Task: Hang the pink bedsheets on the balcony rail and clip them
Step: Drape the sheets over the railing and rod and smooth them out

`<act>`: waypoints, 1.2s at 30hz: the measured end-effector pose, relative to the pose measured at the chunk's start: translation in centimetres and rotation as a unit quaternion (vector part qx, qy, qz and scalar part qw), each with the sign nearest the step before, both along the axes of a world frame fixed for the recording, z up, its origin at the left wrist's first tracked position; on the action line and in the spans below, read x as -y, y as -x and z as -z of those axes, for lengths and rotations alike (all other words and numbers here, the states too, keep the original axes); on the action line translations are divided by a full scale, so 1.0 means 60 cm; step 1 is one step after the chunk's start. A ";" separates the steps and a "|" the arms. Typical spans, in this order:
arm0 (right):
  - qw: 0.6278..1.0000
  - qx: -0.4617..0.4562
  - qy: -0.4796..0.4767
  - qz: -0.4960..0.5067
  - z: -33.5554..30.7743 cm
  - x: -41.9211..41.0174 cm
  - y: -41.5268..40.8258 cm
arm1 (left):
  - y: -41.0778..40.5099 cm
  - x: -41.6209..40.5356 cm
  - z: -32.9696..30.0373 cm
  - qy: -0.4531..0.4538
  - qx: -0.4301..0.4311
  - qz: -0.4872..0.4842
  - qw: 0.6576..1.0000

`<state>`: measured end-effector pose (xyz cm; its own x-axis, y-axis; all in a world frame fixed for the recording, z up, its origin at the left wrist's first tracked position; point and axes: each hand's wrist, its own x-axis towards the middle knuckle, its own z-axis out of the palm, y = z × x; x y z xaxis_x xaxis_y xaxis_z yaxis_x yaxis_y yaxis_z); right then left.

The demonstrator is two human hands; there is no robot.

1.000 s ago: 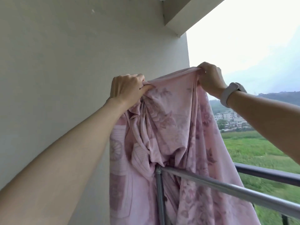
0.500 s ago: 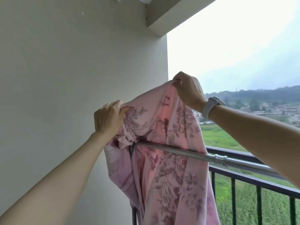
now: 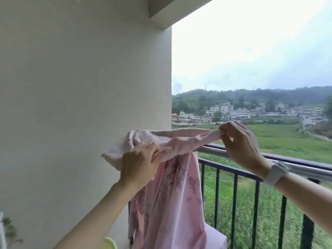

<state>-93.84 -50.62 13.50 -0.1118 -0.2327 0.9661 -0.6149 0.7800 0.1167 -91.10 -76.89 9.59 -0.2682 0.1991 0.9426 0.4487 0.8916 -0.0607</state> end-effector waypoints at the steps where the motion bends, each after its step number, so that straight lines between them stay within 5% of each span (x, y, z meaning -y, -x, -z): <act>1: 0.999 0.002 -0.046 0.016 0.046 -0.009 -0.012 | -0.008 -0.003 0.038 0.023 0.043 0.020 0.999; 4: 0.970 0.055 -0.222 0.086 0.178 -0.019 -0.028 | -0.012 -0.007 0.139 0.084 0.196 0.010 0.977; 7: 0.916 0.179 -0.306 0.189 0.251 -0.005 -0.032 | 0.003 0.014 0.209 0.129 0.439 -0.018 0.889; 9: 0.853 0.301 -0.340 0.256 0.257 0.012 -0.027 | 0.009 0.041 0.232 0.137 0.518 -0.015 0.844; 12: 0.821 0.381 -0.346 0.246 0.249 0.057 -0.012 | 0.022 0.090 0.245 0.114 0.519 -0.001 0.847; 18: 0.899 0.310 -0.262 0.164 0.243 0.204 0.037 | 0.081 0.197 0.242 0.066 0.480 -0.019 0.874; 25: 0.935 0.267 -0.207 0.111 0.204 0.335 0.201 | 0.250 0.293 0.195 -0.035 0.427 -0.030 0.903; 36: 0.934 0.197 -0.148 0.258 0.118 0.458 0.500 | 0.592 0.399 0.125 -0.193 0.365 -0.008 0.911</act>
<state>-123.82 -78.12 6.42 -0.6168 -0.3006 0.7275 -0.2077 0.9536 0.2180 -126.61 -100.81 2.11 -0.8519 -0.1181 0.5103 0.2310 0.7896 0.5685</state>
